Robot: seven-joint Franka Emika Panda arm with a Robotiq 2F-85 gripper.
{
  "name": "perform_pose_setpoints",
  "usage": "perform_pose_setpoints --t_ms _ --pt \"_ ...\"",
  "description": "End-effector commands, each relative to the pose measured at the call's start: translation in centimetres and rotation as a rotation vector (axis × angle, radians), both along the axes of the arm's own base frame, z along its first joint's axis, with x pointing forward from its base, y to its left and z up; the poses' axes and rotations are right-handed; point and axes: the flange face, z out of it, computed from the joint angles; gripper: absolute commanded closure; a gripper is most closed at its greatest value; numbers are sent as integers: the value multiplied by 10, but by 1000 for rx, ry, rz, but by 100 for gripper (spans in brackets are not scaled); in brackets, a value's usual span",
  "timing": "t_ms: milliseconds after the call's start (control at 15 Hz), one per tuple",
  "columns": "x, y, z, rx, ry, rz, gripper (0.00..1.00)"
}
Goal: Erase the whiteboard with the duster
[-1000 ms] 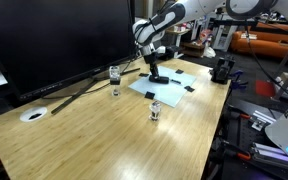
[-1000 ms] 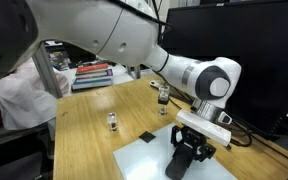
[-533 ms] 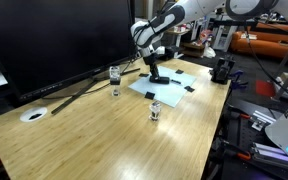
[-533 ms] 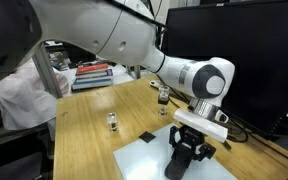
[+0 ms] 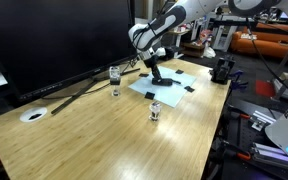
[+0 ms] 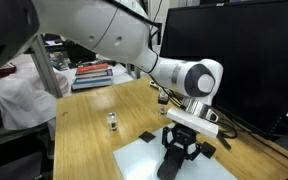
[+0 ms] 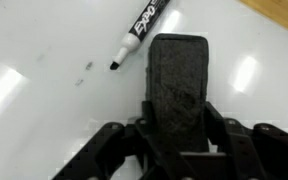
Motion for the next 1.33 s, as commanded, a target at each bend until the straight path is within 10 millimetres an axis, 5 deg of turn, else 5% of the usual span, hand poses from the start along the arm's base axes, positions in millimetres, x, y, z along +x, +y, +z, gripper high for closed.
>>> perform_pose_setpoints --t_ms 0,467,1267 --pt "-22 11 -29 32 52 25 74" --pt "-10 -1 -22 5 27 6 74" --pt "22 -64 -8 -22 -17 -104 74"
